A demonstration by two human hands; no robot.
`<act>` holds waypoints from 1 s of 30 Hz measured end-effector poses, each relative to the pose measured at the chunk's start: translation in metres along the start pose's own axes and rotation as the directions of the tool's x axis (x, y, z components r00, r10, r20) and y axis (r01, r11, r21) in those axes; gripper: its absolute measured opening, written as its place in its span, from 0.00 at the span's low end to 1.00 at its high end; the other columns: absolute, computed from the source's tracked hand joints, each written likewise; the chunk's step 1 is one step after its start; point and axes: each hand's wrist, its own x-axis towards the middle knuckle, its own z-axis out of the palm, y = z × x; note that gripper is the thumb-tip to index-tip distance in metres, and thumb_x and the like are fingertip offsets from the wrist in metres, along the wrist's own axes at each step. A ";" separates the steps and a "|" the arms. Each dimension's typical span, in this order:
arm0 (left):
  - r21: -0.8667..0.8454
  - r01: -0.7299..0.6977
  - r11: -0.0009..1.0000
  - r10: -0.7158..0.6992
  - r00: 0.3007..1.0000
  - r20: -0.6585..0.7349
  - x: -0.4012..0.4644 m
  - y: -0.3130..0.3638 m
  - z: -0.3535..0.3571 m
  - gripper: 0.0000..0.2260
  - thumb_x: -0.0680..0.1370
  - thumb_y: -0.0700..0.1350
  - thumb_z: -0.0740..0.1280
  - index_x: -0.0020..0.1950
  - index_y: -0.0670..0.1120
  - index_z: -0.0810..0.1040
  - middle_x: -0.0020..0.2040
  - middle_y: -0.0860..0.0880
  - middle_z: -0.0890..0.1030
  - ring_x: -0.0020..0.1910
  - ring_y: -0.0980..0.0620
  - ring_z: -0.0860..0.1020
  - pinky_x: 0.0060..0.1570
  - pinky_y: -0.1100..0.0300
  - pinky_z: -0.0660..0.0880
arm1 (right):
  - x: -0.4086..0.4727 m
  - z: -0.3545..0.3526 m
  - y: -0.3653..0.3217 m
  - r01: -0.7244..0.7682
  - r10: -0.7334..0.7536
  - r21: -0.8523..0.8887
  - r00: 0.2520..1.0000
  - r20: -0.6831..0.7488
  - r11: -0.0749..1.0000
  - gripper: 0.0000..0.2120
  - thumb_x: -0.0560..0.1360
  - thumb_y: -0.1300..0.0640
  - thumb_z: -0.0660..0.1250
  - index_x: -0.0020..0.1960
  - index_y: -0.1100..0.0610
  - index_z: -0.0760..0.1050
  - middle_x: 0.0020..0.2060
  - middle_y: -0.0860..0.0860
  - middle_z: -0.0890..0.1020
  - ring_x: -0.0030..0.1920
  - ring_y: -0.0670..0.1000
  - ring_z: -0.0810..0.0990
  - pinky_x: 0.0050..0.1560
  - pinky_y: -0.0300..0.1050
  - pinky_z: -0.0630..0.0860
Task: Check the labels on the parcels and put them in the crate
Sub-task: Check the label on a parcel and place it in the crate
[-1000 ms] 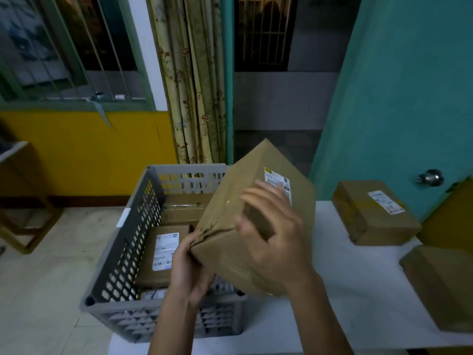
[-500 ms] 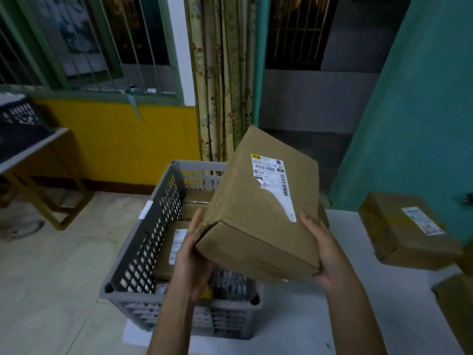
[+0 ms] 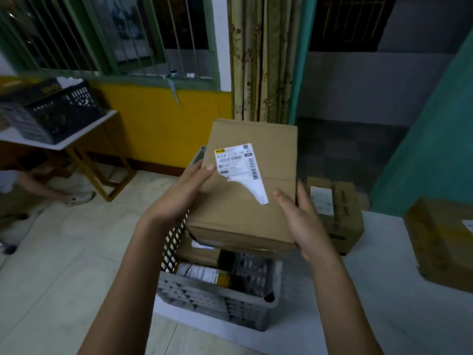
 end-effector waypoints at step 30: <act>0.542 0.090 0.836 -0.117 0.993 0.016 0.054 -0.157 0.002 0.23 0.84 0.53 0.61 0.75 0.45 0.63 0.65 0.41 0.80 0.63 0.38 0.79 0.57 0.50 0.75 | 0.040 0.118 0.106 -0.266 0.102 -0.849 0.964 -0.247 0.456 0.40 0.76 0.30 0.48 0.81 0.52 0.56 0.77 0.58 0.62 0.75 0.61 0.60 0.74 0.58 0.62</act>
